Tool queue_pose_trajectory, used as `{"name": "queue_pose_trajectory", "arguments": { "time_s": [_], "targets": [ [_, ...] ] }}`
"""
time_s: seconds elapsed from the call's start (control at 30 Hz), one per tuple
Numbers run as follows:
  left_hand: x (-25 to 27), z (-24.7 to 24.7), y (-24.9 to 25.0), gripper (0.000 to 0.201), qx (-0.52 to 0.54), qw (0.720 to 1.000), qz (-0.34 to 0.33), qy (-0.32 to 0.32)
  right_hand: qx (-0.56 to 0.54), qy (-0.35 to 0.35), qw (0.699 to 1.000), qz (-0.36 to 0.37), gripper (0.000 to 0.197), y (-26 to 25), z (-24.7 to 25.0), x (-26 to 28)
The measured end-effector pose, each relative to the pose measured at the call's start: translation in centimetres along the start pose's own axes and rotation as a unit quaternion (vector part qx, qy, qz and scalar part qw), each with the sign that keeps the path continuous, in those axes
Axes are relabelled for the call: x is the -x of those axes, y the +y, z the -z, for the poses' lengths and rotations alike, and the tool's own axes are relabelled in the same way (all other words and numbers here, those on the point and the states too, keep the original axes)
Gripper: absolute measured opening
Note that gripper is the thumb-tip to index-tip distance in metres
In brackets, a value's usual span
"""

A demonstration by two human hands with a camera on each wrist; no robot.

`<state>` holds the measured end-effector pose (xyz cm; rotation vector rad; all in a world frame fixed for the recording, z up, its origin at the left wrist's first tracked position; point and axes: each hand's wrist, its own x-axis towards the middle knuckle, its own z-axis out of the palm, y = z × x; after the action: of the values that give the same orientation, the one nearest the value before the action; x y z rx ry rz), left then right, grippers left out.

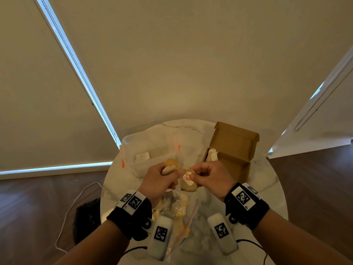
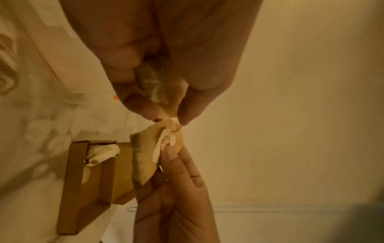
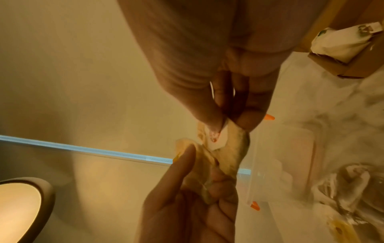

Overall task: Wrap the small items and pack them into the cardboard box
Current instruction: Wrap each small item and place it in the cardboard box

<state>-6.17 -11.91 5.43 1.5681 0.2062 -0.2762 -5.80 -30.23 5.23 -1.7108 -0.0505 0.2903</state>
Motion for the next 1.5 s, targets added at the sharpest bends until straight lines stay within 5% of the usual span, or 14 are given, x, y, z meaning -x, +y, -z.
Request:
{"name": "queue_pose_trajectory", "arguments": {
  "time_s": [0.1,0.3,0.5,0.93,1.2,1.37,1.5],
  "targets": [
    [0.2,0.2,0.6,0.008,0.078,0.996,0.034,-0.034,0.008,0.057,0.998,0.002,0.011,0.4,0.6,-0.5],
    [0.2,1.2,-0.1,0.014,0.017,0.999,-0.008,-0.027,0.053,0.097,0.993,0.03,0.009,-0.5,1.5,-1.2],
    [0.3,1.9,-0.1,0.022,-0.13,0.978,-0.139,-0.083,0.073,0.085,0.989,0.099,0.007,-2.2,0.4,-1.2],
    [0.9,0.9,0.7,0.015,-0.11,0.979,-0.136,-0.102,0.059,0.022,0.993,0.1,0.011,-2.1,-0.3,-0.6],
    [0.5,1.1,-0.3,0.015,-0.017,0.997,-0.078,0.013,0.008,0.105,0.992,0.068,0.003,-1.1,0.9,-1.3],
    [-0.2,1.6,-0.8,0.016,0.051,0.995,0.077,0.029,-0.019,0.122,0.992,0.027,0.007,0.0,2.1,-2.0],
    [-0.5,1.8,-0.3,0.021,0.185,0.966,0.179,0.01,-0.01,0.121,0.993,0.002,0.008,0.7,2.5,-1.9]
  ]
}}
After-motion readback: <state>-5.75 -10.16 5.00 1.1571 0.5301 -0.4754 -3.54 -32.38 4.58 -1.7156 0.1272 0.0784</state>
